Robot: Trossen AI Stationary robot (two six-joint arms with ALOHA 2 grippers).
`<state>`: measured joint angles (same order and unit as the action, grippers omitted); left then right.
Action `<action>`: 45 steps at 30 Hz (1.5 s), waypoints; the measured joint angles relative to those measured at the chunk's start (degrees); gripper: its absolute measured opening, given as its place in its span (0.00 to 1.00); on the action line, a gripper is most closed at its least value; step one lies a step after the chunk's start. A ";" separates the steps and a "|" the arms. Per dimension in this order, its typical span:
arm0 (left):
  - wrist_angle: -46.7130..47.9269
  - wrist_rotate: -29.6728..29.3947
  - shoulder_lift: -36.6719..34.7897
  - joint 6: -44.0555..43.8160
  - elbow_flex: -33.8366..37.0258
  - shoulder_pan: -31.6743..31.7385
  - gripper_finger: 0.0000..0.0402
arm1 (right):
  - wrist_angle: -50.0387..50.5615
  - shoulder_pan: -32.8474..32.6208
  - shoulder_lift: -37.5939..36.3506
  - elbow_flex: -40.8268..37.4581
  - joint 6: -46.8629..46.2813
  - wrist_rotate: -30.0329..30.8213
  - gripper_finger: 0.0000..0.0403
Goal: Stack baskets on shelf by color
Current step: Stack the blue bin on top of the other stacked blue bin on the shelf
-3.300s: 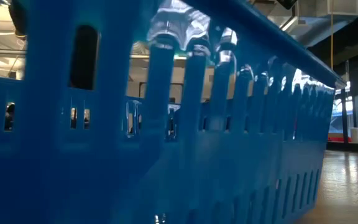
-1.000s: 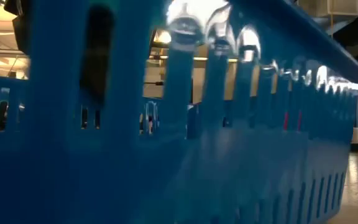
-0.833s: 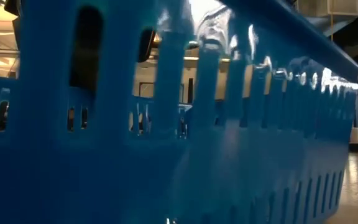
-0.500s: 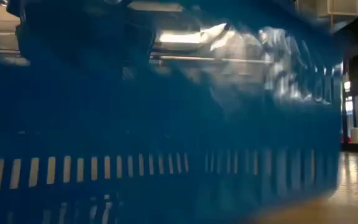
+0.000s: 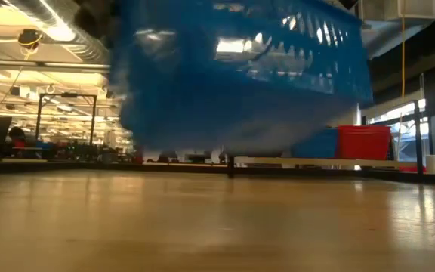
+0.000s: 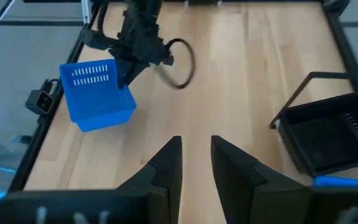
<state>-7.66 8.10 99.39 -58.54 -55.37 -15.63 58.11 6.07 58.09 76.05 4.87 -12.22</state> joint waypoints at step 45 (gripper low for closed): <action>22.42 -49.30 -6.56 54.15 -32.95 19.59 0.00 | -20.68 0.01 8.54 0.00 7.73 32.41 0.21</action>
<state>14.76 -41.20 92.84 -4.38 -88.33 3.96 37.43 6.09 66.63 76.05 12.60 20.19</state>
